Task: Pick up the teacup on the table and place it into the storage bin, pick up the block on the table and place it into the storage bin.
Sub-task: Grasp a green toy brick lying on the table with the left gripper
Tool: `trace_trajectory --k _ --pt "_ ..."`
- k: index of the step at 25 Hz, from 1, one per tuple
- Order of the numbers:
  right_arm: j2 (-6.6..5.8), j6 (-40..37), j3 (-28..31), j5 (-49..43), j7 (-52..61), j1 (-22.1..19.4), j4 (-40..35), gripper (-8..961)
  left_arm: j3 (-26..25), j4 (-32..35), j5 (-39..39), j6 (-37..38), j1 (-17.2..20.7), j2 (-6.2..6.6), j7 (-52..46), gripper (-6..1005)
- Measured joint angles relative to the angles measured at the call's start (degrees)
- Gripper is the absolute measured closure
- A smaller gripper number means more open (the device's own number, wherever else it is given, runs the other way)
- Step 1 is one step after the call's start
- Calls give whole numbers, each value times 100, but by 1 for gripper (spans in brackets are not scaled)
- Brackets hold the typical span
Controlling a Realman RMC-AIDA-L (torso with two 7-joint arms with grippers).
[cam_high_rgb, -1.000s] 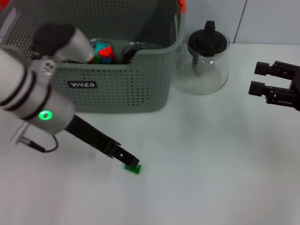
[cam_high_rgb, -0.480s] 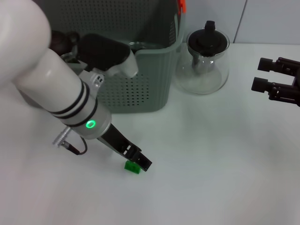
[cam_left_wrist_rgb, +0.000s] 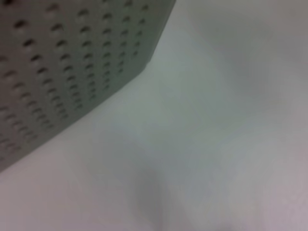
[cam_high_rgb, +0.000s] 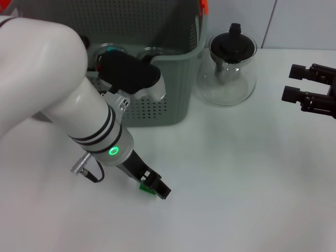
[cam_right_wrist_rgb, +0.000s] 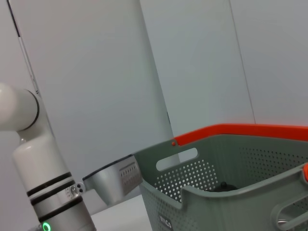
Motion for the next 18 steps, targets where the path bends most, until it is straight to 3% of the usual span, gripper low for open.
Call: trace_trajectory --k 18 --pt "0 9 0 -15 -14 -8 10 163 380 -271 -47 -312 -31 0 -175 131"
